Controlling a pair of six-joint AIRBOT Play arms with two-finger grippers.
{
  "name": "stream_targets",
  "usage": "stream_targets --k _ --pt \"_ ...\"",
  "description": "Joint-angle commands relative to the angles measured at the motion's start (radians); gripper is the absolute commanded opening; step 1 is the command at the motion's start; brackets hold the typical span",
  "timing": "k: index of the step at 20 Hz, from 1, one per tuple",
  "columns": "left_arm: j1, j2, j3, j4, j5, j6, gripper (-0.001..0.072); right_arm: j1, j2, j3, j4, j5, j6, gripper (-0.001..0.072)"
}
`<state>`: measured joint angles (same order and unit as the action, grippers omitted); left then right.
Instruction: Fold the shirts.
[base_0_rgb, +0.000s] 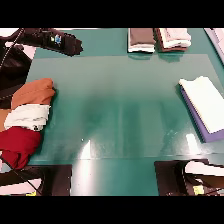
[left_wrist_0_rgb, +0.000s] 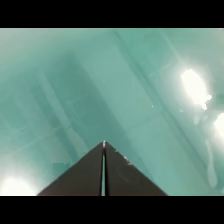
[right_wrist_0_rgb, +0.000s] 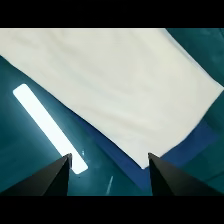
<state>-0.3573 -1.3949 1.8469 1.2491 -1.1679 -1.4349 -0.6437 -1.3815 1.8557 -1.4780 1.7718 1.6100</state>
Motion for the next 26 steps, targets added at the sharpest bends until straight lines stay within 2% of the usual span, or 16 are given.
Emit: stream_targets --k 1,3,7,12,13,16,26 --pt "0.000 0.000 0.000 0.000 0.000 0.003 0.0023 0.056 0.029 0.000 0.154 -0.080 0.002 0.0548" --pt "0.000 0.000 0.000 0.000 -0.001 0.003 0.0023 0.152 0.064 0.000 0.201 -0.145 -0.005 0.0548" --pt "0.000 0.000 0.000 0.001 0.003 0.003 0.0023 0.416 0.116 0.000 0.201 -0.230 -0.007 0.0548" --pt "0.000 0.000 0.000 0.000 0.031 0.003 0.0023 0.697 0.120 0.001 0.192 -0.263 -0.016 0.0547" --pt "0.000 0.000 0.000 0.000 0.037 0.003 0.0023 0.736 0.120 0.001 0.192 -0.266 -0.030 0.0514" --pt "0.000 0.000 0.000 0.000 0.062 0.003 0.0024 0.814 0.120 0.001 0.192 -0.265 -0.051 0.0018" --pt "0.000 0.000 0.000 0.000 0.154 0.003 0.0023 0.862 0.120 0.001 0.195 -0.234 -0.051 0.0019"
